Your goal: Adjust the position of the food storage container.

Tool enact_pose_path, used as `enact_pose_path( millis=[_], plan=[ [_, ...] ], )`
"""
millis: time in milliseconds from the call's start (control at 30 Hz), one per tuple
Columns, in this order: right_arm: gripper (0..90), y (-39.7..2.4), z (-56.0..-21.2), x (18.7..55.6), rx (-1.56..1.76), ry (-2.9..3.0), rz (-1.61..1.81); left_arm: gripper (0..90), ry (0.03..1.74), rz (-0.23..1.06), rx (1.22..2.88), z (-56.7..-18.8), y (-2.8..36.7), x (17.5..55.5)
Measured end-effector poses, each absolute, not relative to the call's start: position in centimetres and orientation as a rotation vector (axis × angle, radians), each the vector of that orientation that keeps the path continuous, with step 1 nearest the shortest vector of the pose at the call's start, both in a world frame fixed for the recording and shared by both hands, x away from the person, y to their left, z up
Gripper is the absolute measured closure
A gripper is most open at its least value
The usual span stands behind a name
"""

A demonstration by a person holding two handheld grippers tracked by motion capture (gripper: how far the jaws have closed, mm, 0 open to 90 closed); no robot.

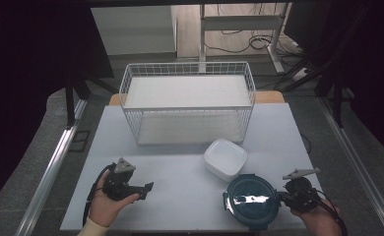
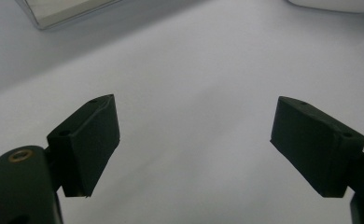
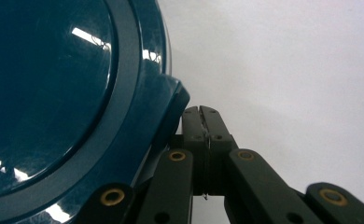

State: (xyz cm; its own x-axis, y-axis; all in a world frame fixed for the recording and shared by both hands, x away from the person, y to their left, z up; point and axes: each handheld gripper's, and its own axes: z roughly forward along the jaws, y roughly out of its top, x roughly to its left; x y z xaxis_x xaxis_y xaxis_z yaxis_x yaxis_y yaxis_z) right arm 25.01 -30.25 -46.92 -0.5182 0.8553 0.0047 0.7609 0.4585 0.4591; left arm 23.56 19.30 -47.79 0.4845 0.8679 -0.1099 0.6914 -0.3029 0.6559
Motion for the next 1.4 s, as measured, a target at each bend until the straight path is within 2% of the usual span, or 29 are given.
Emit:
enact_pose_path(
  millis=[833, 1400],
  plan=[
    [89.7, -28.8, -46.7, 24.9, 1.277, 2.537, 0.669, 15.2, 1.269, 0.343, 2.099, -48.0, 18.9, 23.6],
    [89.6, -27.4, -47.3, 24.1, 1.348, 2.557, 0.623, 15.2, 1.263, 0.344, 2.111, -48.0, 18.9, 23.5]
  ],
)
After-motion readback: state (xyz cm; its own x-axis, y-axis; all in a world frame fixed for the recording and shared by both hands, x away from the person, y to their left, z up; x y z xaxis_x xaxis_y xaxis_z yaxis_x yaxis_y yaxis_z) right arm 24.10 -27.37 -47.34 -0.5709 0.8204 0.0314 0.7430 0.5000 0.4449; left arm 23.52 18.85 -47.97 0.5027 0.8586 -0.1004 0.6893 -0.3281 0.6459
